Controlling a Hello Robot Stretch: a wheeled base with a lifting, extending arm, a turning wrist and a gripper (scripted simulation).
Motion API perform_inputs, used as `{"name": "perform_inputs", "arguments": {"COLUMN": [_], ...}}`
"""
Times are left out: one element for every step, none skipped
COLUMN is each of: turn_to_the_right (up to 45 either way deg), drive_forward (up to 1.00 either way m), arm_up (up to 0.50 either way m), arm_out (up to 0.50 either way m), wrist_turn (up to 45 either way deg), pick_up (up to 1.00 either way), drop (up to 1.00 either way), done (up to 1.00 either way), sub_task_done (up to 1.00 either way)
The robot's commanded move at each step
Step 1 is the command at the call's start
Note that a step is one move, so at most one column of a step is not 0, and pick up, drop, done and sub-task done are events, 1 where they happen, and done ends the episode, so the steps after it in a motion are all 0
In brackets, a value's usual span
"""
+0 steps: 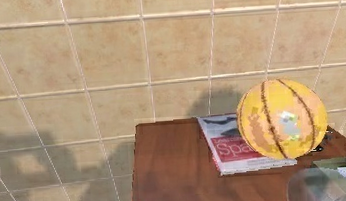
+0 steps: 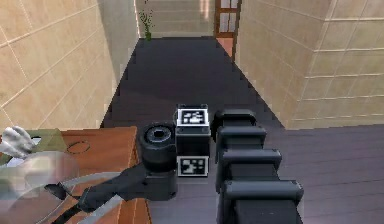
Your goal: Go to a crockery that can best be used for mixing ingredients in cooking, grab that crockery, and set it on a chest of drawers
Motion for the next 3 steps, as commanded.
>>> {"name": "perform_inputs", "arguments": {"turn_to_the_right": [0.0,0.0,0.0], "drive_forward": [0.00,0.00,0.00], "arm_up": [0.00,0.00,0.00], "arm_out": [0.00,-0.06,0.00], "wrist_turn": [0.0,0.0,0.0], "pick_up": [0.00,0.00,0.00], "drop": [1.00,0.00,0.00], "done": [0.00,0.00,1.00], "sub_task_done": [0.00,0.00,0.00]}}
